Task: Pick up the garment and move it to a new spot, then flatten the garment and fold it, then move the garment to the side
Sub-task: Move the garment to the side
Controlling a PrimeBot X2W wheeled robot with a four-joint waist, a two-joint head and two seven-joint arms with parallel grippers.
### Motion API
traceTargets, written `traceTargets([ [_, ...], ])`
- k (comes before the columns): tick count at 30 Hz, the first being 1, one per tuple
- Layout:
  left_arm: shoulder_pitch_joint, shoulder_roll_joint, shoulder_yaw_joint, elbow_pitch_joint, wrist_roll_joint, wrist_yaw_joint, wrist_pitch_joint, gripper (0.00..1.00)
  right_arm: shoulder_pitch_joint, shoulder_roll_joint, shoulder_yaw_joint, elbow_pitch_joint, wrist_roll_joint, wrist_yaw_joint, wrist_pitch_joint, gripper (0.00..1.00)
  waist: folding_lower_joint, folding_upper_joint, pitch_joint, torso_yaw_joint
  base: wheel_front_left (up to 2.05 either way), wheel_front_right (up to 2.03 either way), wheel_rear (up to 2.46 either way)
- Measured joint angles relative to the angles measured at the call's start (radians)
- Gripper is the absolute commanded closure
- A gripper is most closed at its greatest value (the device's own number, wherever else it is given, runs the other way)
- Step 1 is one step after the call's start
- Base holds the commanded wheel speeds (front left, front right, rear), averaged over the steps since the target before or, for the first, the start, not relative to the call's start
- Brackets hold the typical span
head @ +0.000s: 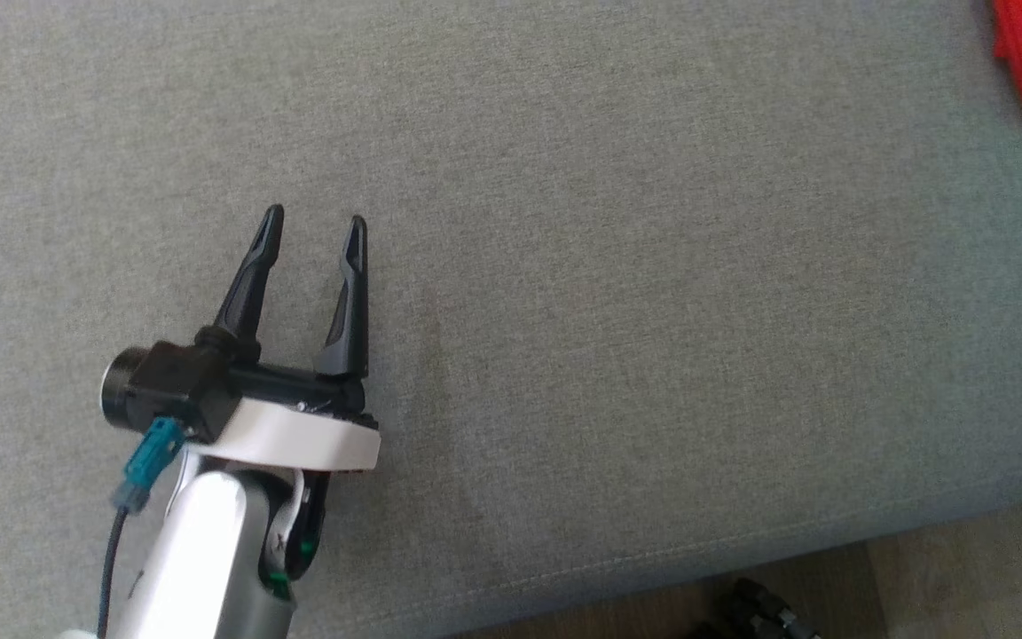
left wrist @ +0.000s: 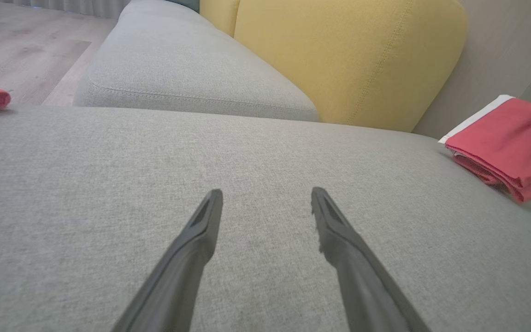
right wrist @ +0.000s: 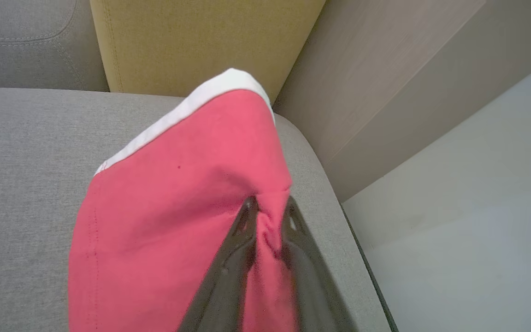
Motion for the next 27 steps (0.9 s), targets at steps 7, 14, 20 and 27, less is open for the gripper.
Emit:
traceTargets([
  [7, -0.016, 0.0, 0.0, 0.006, 0.0, -0.001, 0.0, 0.0, 0.003, -0.012, -0.11, 0.002, -0.129, 0.0, -0.005, 0.0, 0.0, 0.0, 0.017, 0.008, 0.0, 0.0, 0.0],
  [14, -0.024, 0.0, 0.003, 0.016, 0.0, -0.003, 0.0, 0.0, 0.004, 0.021, -0.211, 0.003, -0.238, 0.0, -0.029, 0.0, 0.0, 0.0, 0.017, 0.01, 0.0, 0.0, 0.0],
  [20, -0.025, -0.002, 0.013, 0.028, -0.017, -0.005, -0.007, 0.0, 0.018, 0.088, -0.273, -0.003, -0.297, 0.0, -0.075, 0.0, 0.0, 0.0, -0.017, 0.008, 0.0, 0.0, 0.0],
  [27, -0.005, -0.013, 0.05, 0.036, -0.033, 0.0, -0.007, 0.0, 0.075, 0.221, -0.288, -0.021, -0.308, 0.0, -0.174, 0.0, -0.0001, 0.0, -0.101, 0.009, 0.0, 0.0, 0.0],
])
